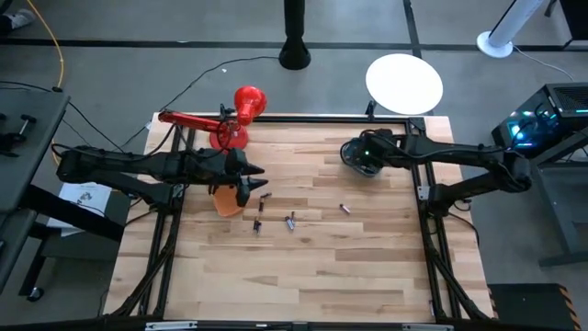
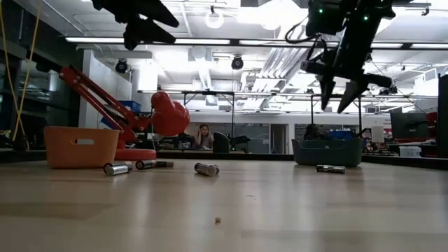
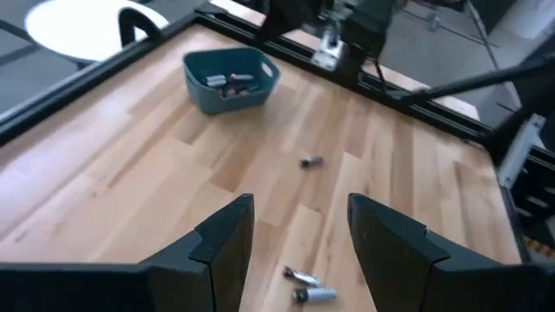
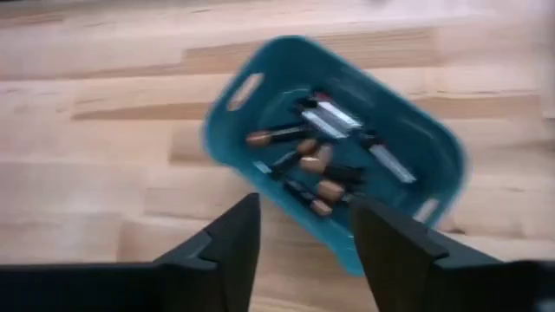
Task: Sort batteries
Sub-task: Put the black battery into the blue bin
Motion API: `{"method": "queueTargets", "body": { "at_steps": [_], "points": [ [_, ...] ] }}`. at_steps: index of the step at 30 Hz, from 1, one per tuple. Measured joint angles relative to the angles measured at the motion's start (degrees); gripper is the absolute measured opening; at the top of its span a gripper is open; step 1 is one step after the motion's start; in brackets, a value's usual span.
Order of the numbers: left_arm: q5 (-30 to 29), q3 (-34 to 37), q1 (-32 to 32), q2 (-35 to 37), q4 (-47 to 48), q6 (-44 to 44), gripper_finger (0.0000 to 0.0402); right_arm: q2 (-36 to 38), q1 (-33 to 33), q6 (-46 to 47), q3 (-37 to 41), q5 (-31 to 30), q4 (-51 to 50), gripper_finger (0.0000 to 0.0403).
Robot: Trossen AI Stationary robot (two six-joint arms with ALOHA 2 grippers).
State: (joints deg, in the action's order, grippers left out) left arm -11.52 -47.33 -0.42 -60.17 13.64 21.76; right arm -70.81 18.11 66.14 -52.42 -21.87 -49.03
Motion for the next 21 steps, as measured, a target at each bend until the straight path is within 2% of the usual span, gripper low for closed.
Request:
{"method": "queueTargets", "body": {
  "at_steps": [4, 7, 12, 16, 21],
  "points": [
    [4.5, 0.0, 2.6, -4.1, -1.3, -1.7, 0.0179, 0.1, 0.4, -7.4, -1.3, 2.9, 1.7, 0.0193],
    [8.0, -1.0, 4.6, -9.6, 5.2, -4.5, 0.0179, 0.4, 0.3, -11.1, -2.6, 5.3, 1.9, 0.0194],
    [8.2, -7.1, 7.5, -23.5, 20.8, -7.9, 0.0179, 0.7, -0.1, -12.6, -3.3, 6.1, 2.2, 0.0195],
    [7.9, -12.3, 7.9, -33.5, 25.4, -10.1, 0.0179, 0.7, -0.9, -14.0, -3.3, 6.4, 2.1, 0.0195],
    [6.3, -15.9, 7.8, -40.9, 27.1, -9.9, 0.0179, 0.7, -2.0, -14.8, -3.3, 6.5, 1.7, 0.0195]
  ]
}}
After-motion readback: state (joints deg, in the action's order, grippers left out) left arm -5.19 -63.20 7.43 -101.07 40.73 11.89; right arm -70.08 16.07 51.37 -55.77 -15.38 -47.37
